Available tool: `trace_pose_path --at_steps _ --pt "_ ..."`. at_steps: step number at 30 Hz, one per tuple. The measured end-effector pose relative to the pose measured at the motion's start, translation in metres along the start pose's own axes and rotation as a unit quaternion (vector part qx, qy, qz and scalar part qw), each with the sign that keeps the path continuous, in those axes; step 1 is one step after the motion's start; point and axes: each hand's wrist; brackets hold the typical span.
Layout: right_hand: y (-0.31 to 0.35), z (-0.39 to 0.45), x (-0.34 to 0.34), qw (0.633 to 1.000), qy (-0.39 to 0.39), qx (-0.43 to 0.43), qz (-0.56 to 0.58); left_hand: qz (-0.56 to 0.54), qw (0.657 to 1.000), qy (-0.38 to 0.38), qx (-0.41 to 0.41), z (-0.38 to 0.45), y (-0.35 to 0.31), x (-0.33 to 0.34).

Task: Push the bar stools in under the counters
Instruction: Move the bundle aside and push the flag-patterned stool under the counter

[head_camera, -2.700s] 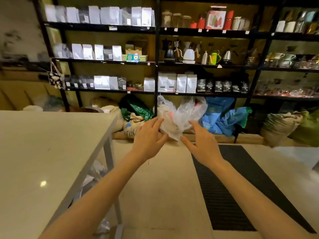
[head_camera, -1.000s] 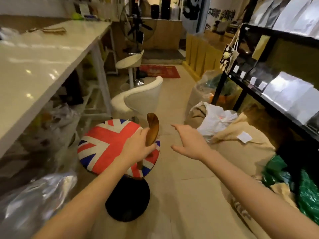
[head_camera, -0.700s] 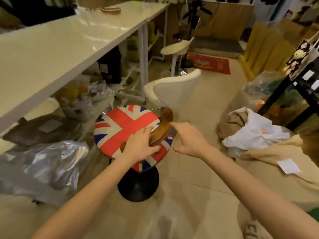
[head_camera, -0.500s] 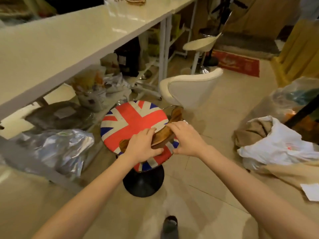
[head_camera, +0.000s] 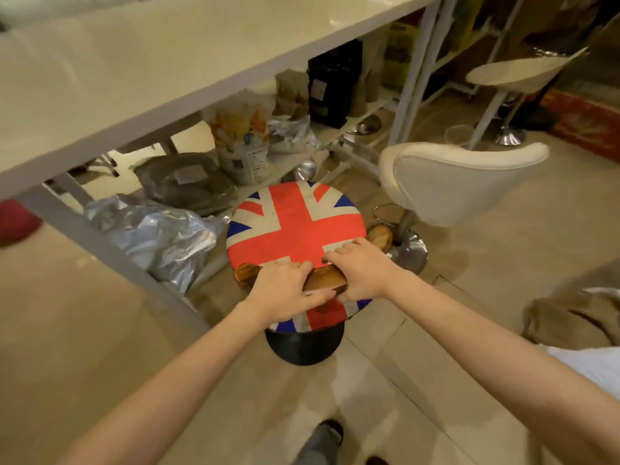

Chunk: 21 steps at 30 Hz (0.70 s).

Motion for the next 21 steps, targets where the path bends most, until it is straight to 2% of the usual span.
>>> trace_pose_path --at_steps 8,16,21 --pt "-0.013 0.008 0.001 0.995 -0.02 -0.101 -0.005 0.074 0.996 -0.003 -0.04 0.004 -0.009 0.004" --pt "-0.022 0.023 0.005 0.991 -0.034 -0.13 -0.016 0.061 0.994 0.011 -0.085 0.015 -0.007 -0.003" --pt "-0.027 0.033 0.004 0.99 -0.037 -0.135 -0.035 0.073 0.994 -0.003 -0.081 0.023 -0.002 -0.004"
Point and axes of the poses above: each hand's wrist, its own z-axis towards the middle knuckle, its own x-axis out of the palm, y = z × x, and after that the axes turned 7 degrees about -y, right-handed
